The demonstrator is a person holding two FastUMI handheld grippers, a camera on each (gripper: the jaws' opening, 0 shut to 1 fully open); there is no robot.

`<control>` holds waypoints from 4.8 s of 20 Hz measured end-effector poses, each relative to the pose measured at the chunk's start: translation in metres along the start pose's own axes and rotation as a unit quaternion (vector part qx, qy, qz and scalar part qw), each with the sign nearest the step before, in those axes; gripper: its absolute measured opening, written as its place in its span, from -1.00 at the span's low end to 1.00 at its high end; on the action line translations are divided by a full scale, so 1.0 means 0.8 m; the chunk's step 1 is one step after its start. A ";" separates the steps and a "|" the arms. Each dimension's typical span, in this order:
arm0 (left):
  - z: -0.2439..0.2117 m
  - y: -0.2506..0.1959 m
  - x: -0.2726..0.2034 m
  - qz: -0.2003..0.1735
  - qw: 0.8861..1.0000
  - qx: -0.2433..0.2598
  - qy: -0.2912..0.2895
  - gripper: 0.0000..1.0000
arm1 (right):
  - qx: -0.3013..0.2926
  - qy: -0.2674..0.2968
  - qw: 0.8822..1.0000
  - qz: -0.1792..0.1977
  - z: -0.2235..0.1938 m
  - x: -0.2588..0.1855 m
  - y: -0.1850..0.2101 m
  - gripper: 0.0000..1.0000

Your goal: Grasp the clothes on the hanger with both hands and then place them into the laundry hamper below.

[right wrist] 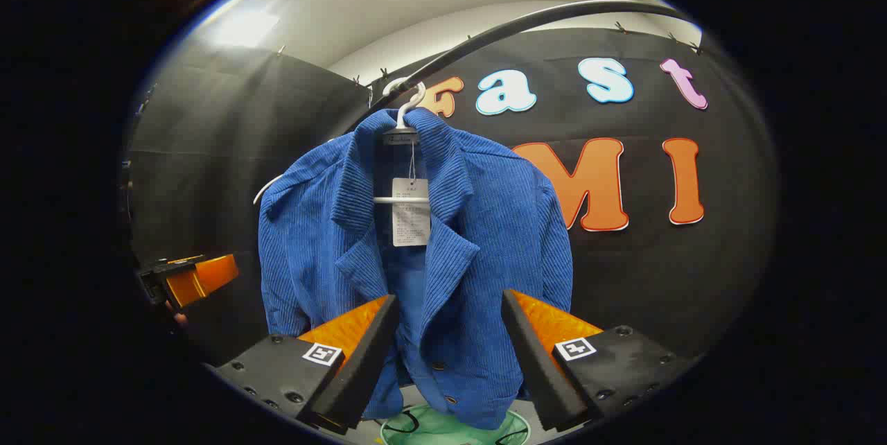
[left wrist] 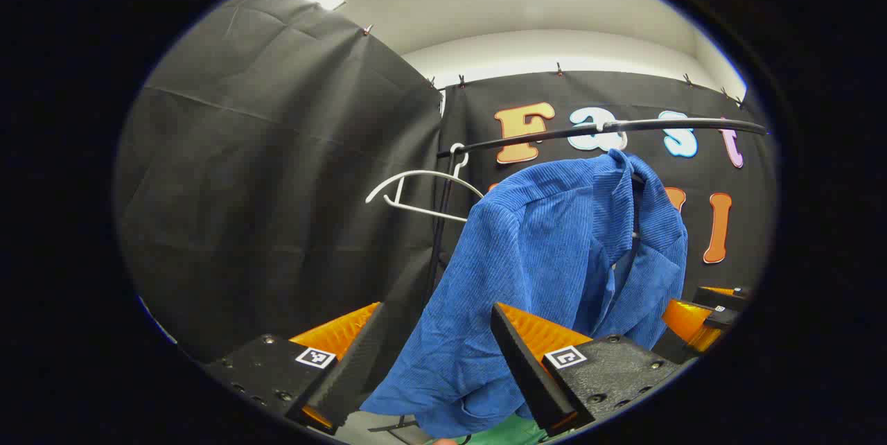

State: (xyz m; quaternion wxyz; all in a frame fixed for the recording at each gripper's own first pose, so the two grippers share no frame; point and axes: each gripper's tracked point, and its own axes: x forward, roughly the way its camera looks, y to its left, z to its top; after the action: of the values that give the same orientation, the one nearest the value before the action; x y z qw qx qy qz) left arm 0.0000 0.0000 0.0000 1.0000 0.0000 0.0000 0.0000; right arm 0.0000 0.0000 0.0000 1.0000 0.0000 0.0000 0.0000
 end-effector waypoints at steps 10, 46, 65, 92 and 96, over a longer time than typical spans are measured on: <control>0.009 0.013 0.002 0.003 1.000 -0.005 -0.014 0.83 | 0.006 -0.015 1.000 0.026 0.010 0.002 0.029 0.82; -0.002 0.039 -0.059 -0.018 1.000 0.004 0.008 0.89 | 0.013 0.005 1.000 -0.005 -0.002 0.013 0.034 0.93; -0.023 0.017 -0.082 -0.013 1.000 -0.003 0.021 0.89 | 0.067 0.064 0.989 -0.113 -0.061 0.101 -0.091 -0.63; -0.111 -0.206 0.113 -0.011 0.996 0.090 0.002 0.93 | 0.062 -0.109 0.992 0.033 0.135 -0.056 -0.142 -0.85; -0.086 -0.163 0.104 -0.022 0.996 0.080 -0.015 -0.47 | 0.048 -0.095 0.994 0.027 0.121 -0.054 -0.143 -0.84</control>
State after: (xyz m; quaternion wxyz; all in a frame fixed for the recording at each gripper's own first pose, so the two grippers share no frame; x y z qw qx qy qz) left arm 0.0836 -0.1302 -0.0689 0.9964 0.0799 -0.0150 -0.0224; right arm -0.0430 -0.1146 0.0966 0.9939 0.0484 -0.0952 0.0269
